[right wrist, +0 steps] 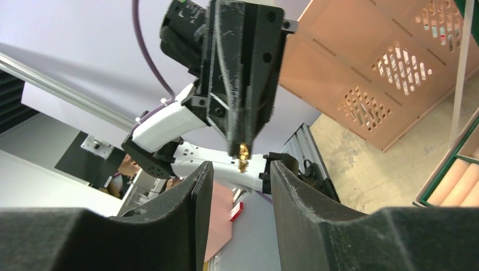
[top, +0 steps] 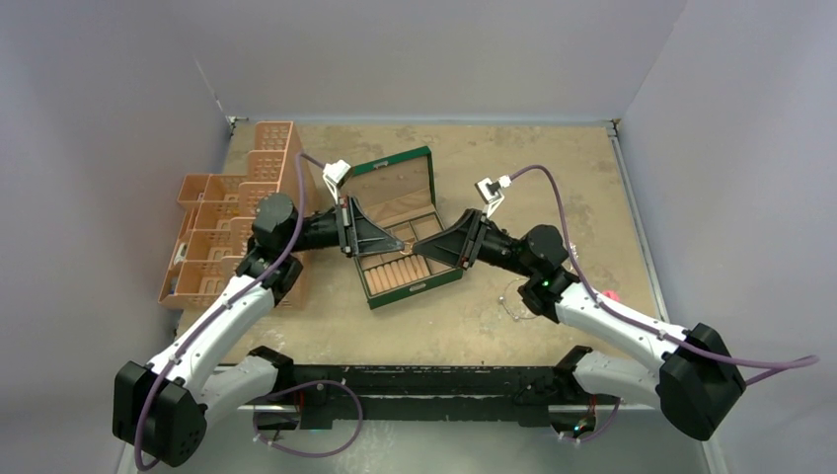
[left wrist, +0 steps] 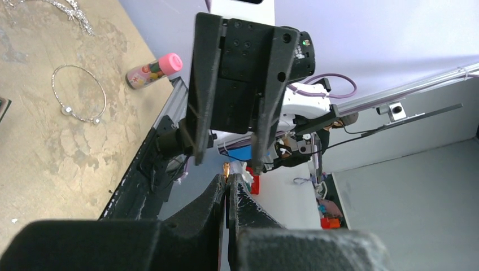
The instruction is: Organize the mixed jewelry
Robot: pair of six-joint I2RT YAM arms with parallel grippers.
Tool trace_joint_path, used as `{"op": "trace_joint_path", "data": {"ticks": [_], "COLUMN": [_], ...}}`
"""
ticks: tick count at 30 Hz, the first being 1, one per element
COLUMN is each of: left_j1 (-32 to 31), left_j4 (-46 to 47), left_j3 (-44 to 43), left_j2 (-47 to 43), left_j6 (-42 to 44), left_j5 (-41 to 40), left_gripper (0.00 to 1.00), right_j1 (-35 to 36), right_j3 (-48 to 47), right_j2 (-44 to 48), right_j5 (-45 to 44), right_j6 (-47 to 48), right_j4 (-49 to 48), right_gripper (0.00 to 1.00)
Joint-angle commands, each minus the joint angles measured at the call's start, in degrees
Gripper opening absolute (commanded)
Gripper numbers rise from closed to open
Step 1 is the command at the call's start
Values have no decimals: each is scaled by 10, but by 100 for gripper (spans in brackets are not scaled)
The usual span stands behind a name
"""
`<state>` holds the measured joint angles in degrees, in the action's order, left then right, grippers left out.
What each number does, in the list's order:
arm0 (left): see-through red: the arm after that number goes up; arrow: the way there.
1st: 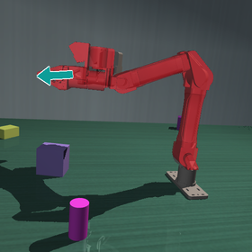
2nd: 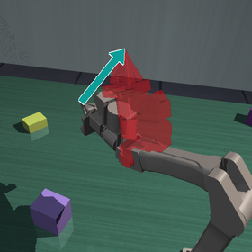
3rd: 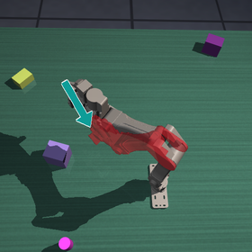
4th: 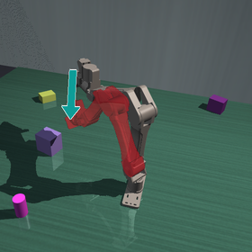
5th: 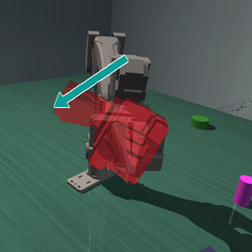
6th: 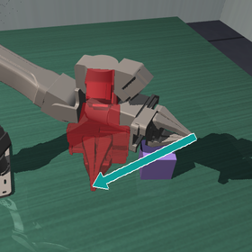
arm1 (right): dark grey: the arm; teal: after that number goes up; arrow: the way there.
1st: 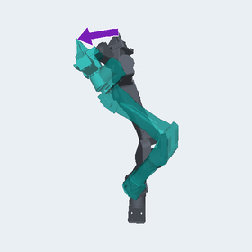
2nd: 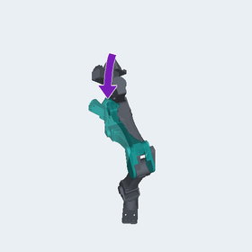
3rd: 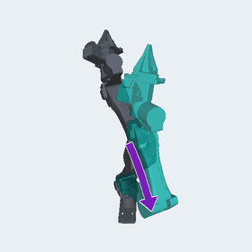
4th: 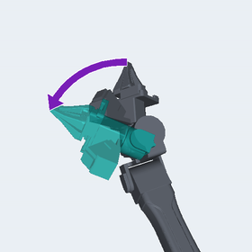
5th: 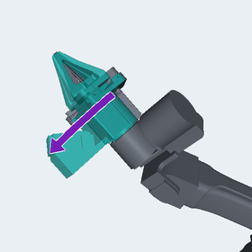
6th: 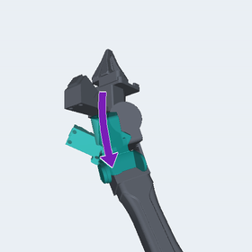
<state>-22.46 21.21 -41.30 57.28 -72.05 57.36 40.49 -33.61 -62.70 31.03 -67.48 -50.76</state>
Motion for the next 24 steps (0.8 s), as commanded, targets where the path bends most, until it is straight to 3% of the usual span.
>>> {"op": "trace_joint_path", "data": {"ticks": [1, 7, 15, 24], "left_j1": [3, 3, 3, 3], "left_j4": [51, 60, 68, 80], "left_j3": [18, 23, 26, 35], "left_j2": [-6, -8, -9, -9], "left_j6": [-23, -31, -38, -52], "left_j5": [1, -3, -11, -21], "left_gripper": [0, 0, 0, 0], "right_j1": [4, 6, 7, 8], "right_j3": [-19, -15, -17, -17], "right_j2": [1, -10, -18, -22], "right_j5": [24, 23, 14, 2], "right_j6": [-7, -10, 0, 2], "right_j4": [-65, -79, -71, -73], "right_gripper": [43, 33, 46, 41]}}
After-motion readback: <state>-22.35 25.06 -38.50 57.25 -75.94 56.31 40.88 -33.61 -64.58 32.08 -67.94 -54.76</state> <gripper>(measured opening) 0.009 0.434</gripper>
